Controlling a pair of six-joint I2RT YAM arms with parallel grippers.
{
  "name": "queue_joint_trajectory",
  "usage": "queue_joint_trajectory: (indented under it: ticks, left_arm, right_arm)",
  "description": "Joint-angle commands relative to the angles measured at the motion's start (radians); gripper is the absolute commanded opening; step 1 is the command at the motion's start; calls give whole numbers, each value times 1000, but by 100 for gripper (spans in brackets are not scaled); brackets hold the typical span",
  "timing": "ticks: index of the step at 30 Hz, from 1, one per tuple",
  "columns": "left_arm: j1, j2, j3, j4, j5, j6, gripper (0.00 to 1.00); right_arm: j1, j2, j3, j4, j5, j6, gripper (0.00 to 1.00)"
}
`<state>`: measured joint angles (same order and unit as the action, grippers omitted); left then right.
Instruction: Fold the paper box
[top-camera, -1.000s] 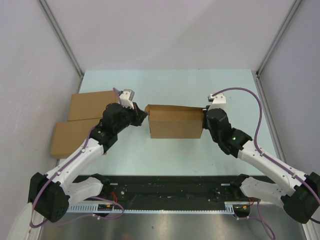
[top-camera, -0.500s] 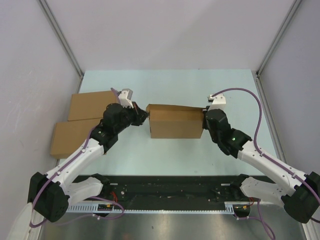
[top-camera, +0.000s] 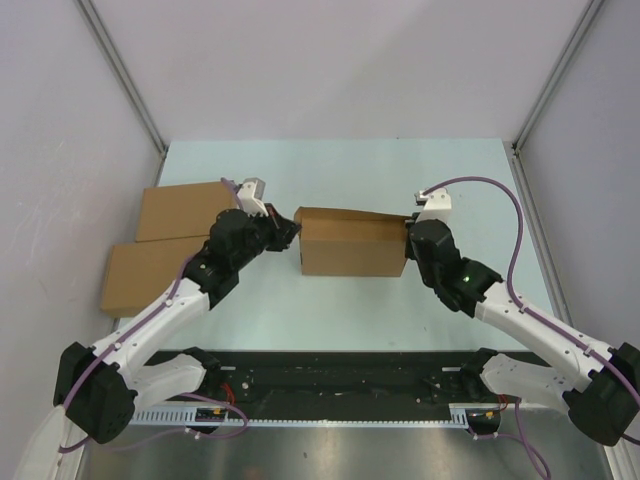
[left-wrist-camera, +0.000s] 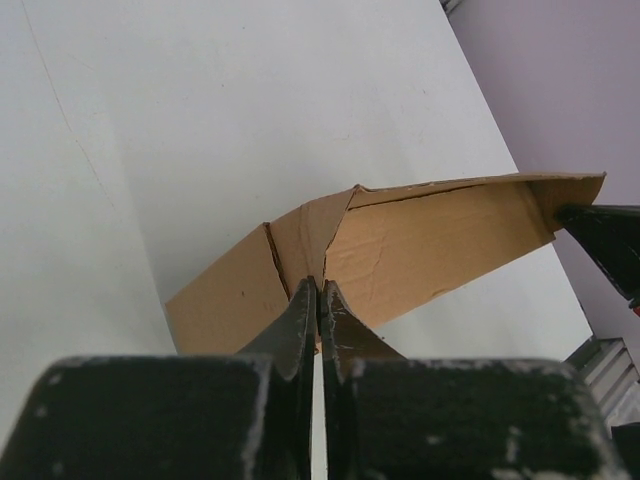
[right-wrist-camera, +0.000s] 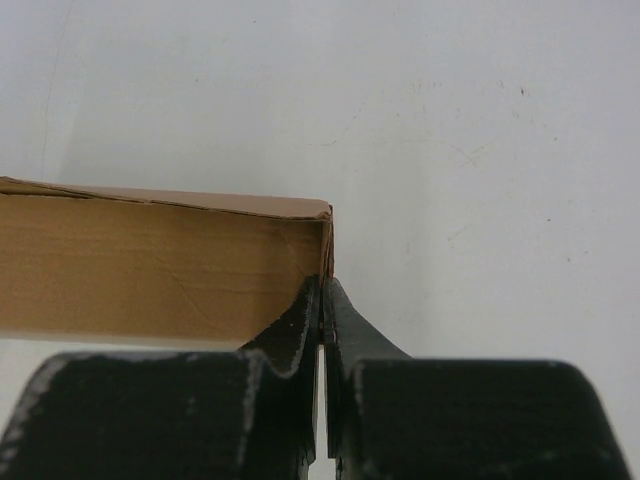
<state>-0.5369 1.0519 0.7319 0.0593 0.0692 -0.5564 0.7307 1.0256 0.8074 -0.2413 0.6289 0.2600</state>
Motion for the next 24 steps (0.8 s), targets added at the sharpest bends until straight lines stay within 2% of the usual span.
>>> queue_joint_trajectory:
  ticks: [1, 9, 18, 24]
  left_arm:
    - [-25, -24, -22, 77, 23, -77, 0]
    - [-32, -24, -40, 79, -6, -134, 0]
    - [-72, -55, -106, 63, -157, -14, 0]
    - [-87, -75, -153, 109, -221, 76, 1]
  right_arm:
    - [30, 19, -17, -39, -44, 7, 0]
    - [45, 24, -17, -38, -31, 7, 0]
    - [55, 22, -17, -39, -21, 1, 0]
    - [59, 21, -17, -35, -17, -1, 0]
